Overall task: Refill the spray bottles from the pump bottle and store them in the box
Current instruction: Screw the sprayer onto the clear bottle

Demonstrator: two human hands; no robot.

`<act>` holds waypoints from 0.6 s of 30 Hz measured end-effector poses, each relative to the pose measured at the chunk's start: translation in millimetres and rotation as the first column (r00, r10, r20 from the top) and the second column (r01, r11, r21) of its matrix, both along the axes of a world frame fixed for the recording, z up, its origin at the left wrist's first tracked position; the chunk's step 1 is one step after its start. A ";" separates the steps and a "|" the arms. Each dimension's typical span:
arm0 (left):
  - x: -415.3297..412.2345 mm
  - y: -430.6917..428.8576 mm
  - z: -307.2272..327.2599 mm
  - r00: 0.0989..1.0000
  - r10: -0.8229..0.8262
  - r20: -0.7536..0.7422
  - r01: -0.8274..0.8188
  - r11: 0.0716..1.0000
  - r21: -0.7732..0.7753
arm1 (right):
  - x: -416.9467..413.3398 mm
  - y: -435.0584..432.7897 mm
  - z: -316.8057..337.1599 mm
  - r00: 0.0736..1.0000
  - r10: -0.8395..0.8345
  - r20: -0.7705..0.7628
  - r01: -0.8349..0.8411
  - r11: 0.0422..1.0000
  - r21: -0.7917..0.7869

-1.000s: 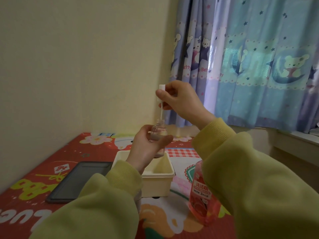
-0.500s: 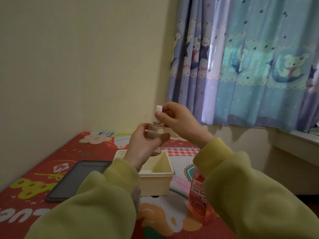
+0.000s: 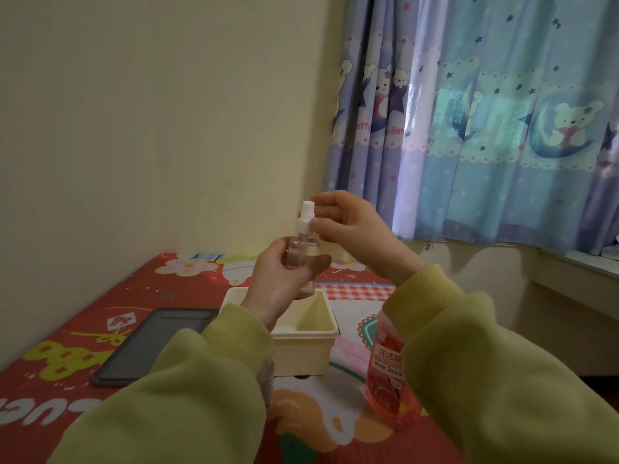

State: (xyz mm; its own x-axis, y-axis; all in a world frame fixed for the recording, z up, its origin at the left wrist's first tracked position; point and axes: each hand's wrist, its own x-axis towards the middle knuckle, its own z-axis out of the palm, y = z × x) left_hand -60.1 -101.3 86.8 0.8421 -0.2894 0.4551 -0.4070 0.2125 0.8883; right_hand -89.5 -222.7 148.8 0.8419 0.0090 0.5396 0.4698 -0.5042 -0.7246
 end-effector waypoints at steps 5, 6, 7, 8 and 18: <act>-1.5 -0.2 1.8 1.000 0.007 0.001 -0.007 1.000 0.006 | 2.2 4.1 -1.3 0.994 -0.098 0.041 0.100 0.993 -0.065; -2.0 -0.1 2.1 1.000 0.003 -0.007 -0.003 1.000 0.001 | 2.3 3.8 -0.7 0.996 -0.092 0.007 0.092 0.994 -0.051; -2.2 0.2 2.3 1.000 -0.001 -0.014 0.001 1.000 -0.006 | 2.5 3.3 -0.2 0.997 -0.072 -0.034 0.071 0.997 -0.030; -2.1 0.1 2.3 1.000 0.000 -0.017 -0.001 1.000 -0.007 | 2.4 3.3 0.3 0.997 -0.045 -0.068 0.044 0.999 -0.014; -3.5 -1.8 -1.3 0.999 0.023 -0.028 -0.023 1.000 0.018 | 2.9 11.0 -12.6 0.996 -0.075 -0.046 0.074 0.997 -0.025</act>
